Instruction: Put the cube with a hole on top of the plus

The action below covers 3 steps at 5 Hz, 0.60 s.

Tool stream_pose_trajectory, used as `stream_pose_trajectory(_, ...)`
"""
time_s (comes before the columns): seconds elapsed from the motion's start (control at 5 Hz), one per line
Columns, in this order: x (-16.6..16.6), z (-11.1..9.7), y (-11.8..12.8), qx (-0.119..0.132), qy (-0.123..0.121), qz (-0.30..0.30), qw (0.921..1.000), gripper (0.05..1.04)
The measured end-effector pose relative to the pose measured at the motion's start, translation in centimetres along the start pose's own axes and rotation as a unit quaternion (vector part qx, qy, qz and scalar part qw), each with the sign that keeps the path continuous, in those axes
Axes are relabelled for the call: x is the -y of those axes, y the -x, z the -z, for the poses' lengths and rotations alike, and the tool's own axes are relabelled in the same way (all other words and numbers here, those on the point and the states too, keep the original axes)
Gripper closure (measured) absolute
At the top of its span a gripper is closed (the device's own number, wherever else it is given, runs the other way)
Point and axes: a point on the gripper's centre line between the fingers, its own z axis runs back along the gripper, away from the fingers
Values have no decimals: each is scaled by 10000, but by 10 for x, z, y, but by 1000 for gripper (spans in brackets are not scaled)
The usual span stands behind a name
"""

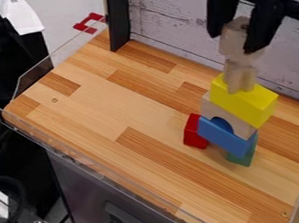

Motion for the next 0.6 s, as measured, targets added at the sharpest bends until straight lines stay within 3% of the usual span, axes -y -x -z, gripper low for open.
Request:
stream_pose_trajectory(0.4, 2, 5, -1, -126, 33, -25, 9999, 478)
stream_pose_trajectory(0.6, 2, 7, 0, -196, 36, -87, 9998, 181)
